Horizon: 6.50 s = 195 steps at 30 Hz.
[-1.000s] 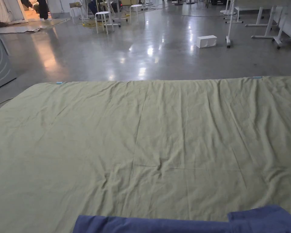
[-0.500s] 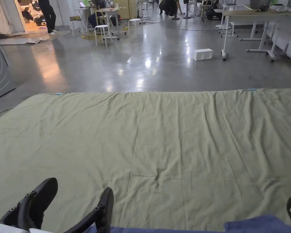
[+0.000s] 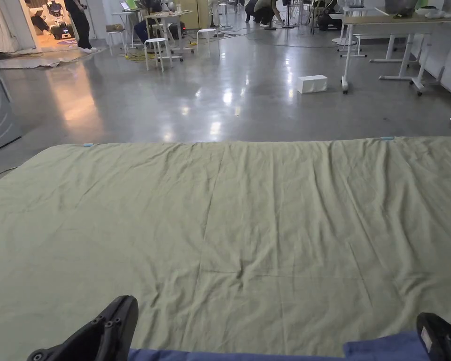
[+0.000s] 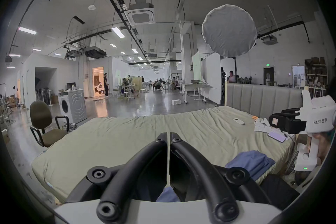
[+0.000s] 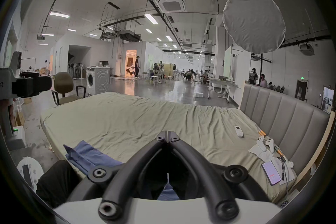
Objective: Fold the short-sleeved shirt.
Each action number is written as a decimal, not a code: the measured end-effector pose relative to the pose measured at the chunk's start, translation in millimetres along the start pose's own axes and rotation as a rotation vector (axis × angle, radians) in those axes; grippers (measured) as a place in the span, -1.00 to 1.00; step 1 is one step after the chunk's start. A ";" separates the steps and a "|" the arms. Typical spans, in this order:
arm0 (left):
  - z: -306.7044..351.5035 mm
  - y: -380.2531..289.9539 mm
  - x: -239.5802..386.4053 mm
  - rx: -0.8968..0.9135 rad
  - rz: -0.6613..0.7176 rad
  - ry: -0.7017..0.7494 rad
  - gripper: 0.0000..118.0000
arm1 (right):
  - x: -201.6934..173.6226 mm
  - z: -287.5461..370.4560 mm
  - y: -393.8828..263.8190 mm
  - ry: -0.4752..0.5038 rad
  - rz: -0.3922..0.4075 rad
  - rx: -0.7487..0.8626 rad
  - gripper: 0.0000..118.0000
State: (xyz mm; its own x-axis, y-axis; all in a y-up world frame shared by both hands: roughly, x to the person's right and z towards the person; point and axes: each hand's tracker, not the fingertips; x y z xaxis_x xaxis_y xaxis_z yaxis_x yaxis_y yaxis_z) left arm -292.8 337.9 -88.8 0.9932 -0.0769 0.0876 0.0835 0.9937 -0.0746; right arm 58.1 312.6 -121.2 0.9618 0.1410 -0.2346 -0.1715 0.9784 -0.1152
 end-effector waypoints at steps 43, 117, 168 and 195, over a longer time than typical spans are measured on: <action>-121.7 -241.1 -193.5 -0.754 0.776 -0.158 0.78 | 31.2 -7.9 -43.6 0.057 -0.331 -0.209 -1.00; -211.2 -233.7 54.4 -0.863 0.877 -0.440 -0.88 | 57.4 46.0 -98.6 -0.089 -0.401 -0.327 -1.00; -129.5 -181.4 -236.8 -0.698 0.930 -0.093 -0.83 | 26.9 29.1 -91.5 0.011 -0.343 -0.366 -1.00; -209.4 -139.4 6.3 -0.777 0.879 -0.392 0.32 | 84.5 96.7 -132.7 -0.178 -0.465 -0.395 -1.00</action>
State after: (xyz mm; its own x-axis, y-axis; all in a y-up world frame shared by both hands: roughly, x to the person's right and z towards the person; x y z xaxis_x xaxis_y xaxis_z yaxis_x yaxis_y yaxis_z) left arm -281.2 181.8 -285.9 0.6562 0.7545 -0.0092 -0.4407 0.3734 -0.8163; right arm 182.8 209.4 -32.5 0.9697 -0.2291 0.0855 0.2394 0.8188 -0.5218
